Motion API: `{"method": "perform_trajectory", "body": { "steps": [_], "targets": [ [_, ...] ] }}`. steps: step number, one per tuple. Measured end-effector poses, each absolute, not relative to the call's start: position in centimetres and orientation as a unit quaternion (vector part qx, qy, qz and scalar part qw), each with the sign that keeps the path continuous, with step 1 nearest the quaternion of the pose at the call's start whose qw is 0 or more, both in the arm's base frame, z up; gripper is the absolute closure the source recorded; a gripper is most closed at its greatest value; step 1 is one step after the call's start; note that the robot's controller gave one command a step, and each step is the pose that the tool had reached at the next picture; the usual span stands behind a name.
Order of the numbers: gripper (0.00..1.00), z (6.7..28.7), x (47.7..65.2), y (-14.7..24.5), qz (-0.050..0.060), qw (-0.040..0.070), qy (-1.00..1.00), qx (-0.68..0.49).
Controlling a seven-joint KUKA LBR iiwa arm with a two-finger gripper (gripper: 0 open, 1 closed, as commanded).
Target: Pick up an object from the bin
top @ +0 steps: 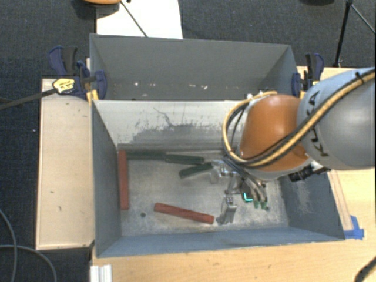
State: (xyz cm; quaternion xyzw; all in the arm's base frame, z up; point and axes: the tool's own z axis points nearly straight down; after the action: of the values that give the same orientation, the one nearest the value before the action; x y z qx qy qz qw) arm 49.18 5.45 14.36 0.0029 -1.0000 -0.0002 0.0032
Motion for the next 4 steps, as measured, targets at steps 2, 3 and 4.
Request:
{"method": "perform_trajectory", "body": {
  "steps": [2, 3, 4],
  "targets": [
    [0.00, 7.3, 49.2, 13.2, -0.001, -0.002, -0.998, 0.060],
    [0.00, 9.8, 48.5, 13.6, 0.000, 0.000, -0.993, -0.115],
    [0.00, 12.3, 48.4, 13.6, -0.001, -0.002, -0.995, -0.102]
  ]
}}
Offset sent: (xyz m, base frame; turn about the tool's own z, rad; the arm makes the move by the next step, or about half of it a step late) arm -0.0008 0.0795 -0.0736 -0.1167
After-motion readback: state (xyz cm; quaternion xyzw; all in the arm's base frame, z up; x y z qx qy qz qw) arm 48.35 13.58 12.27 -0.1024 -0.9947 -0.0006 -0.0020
